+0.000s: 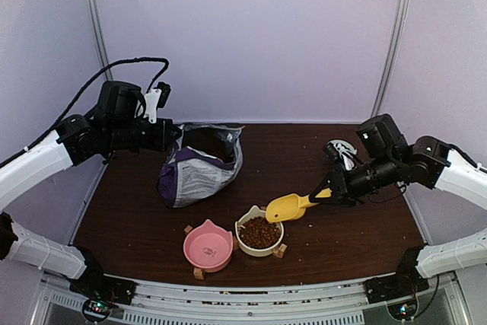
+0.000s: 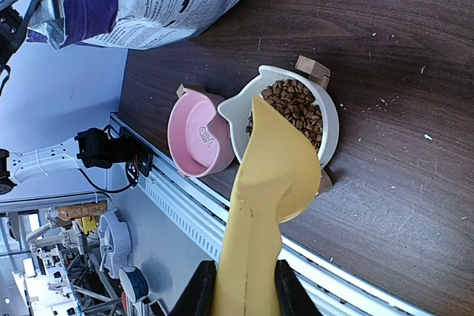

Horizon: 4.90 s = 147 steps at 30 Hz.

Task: Serve the pet food

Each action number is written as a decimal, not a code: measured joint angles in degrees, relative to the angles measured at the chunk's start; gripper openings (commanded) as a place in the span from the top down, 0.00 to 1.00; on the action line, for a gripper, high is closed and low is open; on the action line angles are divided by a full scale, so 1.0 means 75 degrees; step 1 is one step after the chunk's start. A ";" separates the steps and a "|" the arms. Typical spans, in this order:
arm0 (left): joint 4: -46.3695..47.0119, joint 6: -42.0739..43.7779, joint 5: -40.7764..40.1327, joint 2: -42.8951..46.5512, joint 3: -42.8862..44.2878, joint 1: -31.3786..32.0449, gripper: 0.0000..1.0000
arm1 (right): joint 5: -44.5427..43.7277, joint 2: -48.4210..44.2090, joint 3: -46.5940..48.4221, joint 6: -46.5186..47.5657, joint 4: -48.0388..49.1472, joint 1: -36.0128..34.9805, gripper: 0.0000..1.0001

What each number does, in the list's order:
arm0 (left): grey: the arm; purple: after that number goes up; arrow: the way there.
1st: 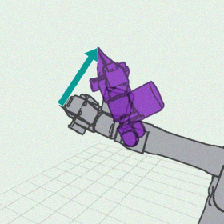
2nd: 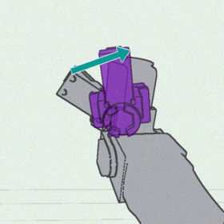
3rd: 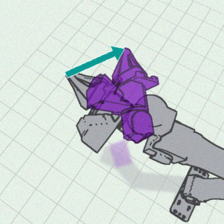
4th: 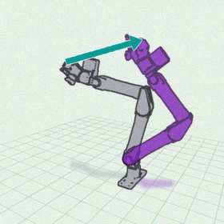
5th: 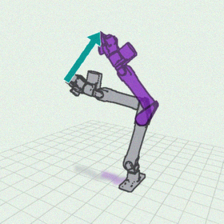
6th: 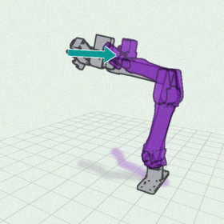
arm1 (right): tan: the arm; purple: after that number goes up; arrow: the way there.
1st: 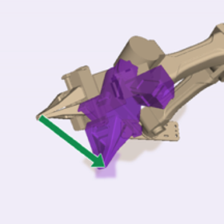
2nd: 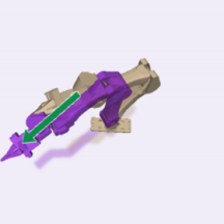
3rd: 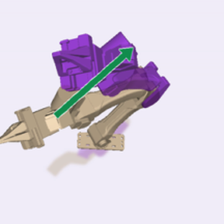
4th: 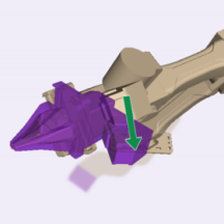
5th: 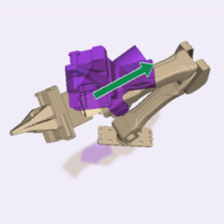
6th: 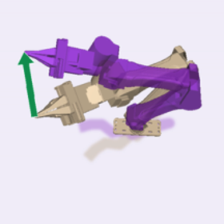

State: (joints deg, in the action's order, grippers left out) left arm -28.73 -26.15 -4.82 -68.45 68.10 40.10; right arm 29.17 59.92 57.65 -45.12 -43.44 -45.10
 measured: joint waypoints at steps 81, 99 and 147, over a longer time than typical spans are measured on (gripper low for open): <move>-0.0350 0.1641 0.1332 -0.1935 0.1495 0.1938 1.00 | -0.3363 0.2894 0.3252 0.2468 -0.0058 -0.1358 0.85; -0.0015 0.1186 0.1309 -0.1979 0.1125 0.1970 1.00 | -0.2600 0.5893 0.3777 0.2471 0.1472 -0.1276 0.84; 0.0009 0.0860 0.0169 -0.1358 0.0889 0.2060 1.00 | 0.1947 0.1026 -0.2428 -0.2871 0.8166 0.0679 0.83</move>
State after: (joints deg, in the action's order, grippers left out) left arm -28.67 -19.70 -3.55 -78.63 74.76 55.55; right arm 43.77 67.61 39.44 -66.65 17.80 -40.01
